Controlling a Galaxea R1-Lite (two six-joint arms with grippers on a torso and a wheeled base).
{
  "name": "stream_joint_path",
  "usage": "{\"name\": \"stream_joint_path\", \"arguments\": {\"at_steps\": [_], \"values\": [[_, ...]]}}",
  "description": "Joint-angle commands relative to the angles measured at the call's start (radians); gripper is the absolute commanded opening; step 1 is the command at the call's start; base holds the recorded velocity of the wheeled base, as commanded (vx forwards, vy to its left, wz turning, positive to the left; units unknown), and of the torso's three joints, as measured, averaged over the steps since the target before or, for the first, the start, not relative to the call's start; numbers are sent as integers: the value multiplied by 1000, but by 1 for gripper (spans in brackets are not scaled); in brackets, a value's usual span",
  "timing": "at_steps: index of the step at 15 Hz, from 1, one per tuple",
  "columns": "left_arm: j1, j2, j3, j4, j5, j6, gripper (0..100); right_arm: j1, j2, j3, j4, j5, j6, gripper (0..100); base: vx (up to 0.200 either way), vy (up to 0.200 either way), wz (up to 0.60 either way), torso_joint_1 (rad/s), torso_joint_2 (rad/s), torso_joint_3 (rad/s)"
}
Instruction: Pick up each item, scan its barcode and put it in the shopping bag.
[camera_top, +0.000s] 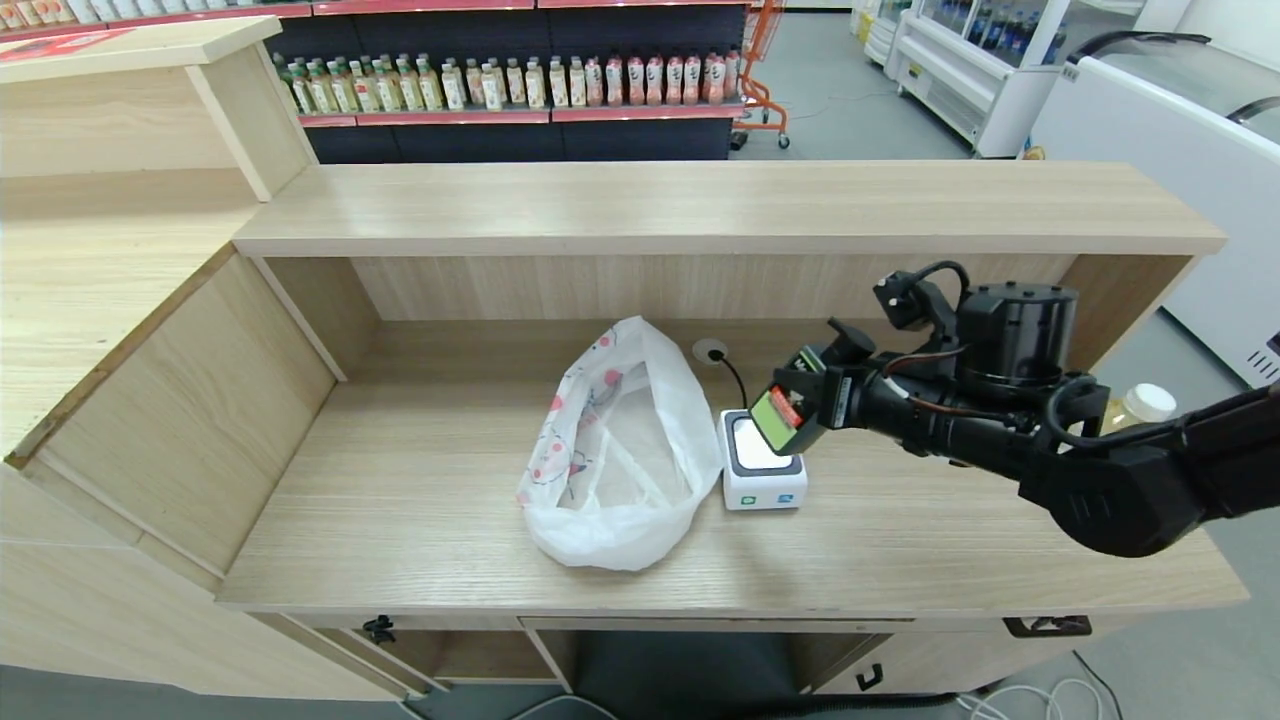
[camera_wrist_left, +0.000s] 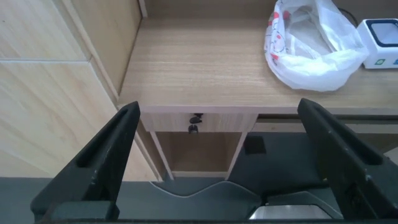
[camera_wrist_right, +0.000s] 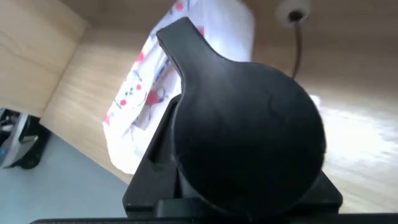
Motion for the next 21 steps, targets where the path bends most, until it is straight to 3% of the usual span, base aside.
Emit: {"name": "stream_joint_path", "arguments": {"at_steps": [1, 8, 11, 14, 16, 21], "values": [[0, 0, 0, 0, 0, -4, 100, 32, 52, -41, 18, 5, 2, 0, 0, 0, 0, 0, 0, 0], [0, 0, 0, 0, 0, -4, 100, 102, 136, -15, -34, 54, -21, 0, 0, 0, 0, 0, 0, 0], [0, 0, 0, 0, -1, -2, 100, 109, 138, 7, -43, 117, -134, 0, 0, 0, 0, 0, 0, 0], [0, 0, 0, 0, -1, -2, 100, 76, 193, 21, -144, 165, -344, 0, 0, 0, 0, 0, 0, 0], [0, 0, 0, 0, -1, -2, 100, 52, 213, 17, -157, 220, -416, 0, 0, 0, 0, 0, 0, 0], [0, 0, 0, 0, -1, -2, 100, 6, 260, -42, -192, 361, -436, 0, 0, 0, 0, 0, 0, 0]]}}
